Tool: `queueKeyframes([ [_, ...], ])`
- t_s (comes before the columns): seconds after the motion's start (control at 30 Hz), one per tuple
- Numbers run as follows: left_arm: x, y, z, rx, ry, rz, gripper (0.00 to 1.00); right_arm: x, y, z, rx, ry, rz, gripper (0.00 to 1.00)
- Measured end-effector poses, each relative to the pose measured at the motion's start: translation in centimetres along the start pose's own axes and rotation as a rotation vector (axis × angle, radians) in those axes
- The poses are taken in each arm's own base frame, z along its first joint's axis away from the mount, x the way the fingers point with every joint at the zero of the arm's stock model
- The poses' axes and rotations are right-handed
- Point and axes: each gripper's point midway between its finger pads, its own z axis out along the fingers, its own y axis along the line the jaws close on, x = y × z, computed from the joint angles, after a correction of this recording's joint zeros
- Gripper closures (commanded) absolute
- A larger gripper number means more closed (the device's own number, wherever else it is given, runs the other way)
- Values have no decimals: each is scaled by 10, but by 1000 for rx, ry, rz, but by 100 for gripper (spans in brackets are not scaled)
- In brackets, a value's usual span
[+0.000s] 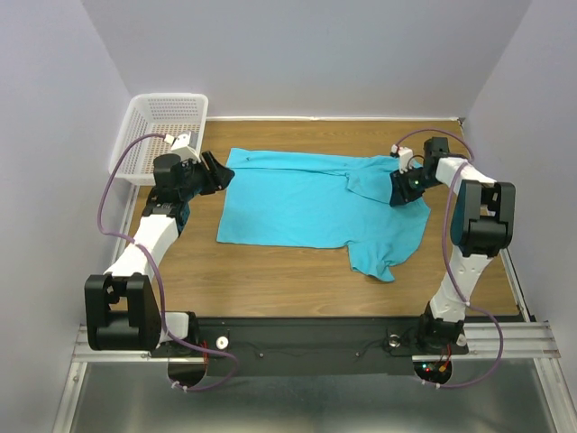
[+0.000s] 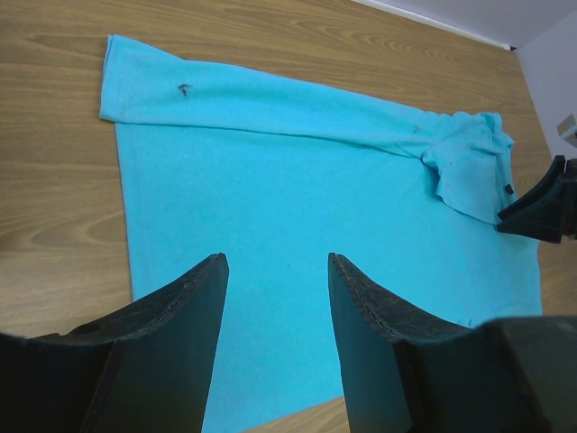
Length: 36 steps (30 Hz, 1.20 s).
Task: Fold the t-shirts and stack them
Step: Fold the tshirt
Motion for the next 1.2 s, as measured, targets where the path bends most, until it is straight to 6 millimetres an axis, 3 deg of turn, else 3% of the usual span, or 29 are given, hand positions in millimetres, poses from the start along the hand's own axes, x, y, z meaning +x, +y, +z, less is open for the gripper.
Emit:
queueKeyframes([
  [0.13,0,-1,0,6,-1,-3,40,-1,-3,3,14,6,2,87],
  [0.27,-2,-1,-2,8,-8,-3,40,-2,-5,3,23,6,7,99],
  [0.47,-3,-2,-2,12,-12,-3,40,-5,-6,-2,40,0,2,99],
  [0.83,-2,-4,-3,24,-5,-3,40,-36,5,-42,96,-103,-39,99],
  [1.13,3,-3,-3,28,6,-7,40,-4,15,-29,60,-37,3,99],
  [1.2,2,-3,-3,28,5,-8,40,-2,15,-28,62,-31,5,93],
])
